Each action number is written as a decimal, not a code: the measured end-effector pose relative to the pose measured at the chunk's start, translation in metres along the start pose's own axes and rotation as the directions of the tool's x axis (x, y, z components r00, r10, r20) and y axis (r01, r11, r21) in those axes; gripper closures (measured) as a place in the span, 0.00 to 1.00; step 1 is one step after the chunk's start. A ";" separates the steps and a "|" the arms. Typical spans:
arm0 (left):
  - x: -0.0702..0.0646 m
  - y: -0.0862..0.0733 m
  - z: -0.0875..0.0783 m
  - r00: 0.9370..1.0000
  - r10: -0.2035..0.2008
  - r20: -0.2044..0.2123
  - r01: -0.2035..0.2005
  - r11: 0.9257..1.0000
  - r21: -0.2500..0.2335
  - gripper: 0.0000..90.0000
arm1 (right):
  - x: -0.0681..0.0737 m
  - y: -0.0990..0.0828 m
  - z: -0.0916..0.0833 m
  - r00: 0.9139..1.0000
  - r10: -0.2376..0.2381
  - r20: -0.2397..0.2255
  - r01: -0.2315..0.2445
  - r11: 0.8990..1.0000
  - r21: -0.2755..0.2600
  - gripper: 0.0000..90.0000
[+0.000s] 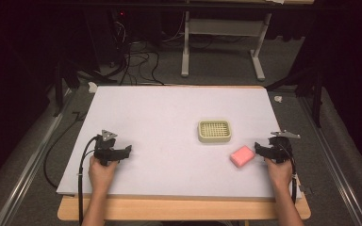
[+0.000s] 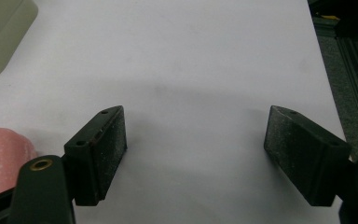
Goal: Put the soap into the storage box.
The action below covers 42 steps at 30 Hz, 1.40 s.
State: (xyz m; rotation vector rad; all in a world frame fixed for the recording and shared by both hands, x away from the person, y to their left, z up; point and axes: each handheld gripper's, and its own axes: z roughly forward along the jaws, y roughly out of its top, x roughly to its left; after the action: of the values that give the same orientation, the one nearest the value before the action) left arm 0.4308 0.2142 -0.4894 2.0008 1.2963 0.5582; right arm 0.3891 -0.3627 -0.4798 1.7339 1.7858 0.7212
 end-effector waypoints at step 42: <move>0.000 0.000 0.000 1.000 0.000 0.000 0.000 1.000 0.000 0.19 | -0.013 -0.015 -0.062 0.984 0.000 -0.180 -0.036 0.980 -0.194 0.18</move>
State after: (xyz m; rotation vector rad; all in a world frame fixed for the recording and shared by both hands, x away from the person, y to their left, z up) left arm 0.4308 0.2142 -0.4894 2.0008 1.2964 0.5582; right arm 0.3348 -0.3763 -0.4463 1.5979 1.7497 1.0546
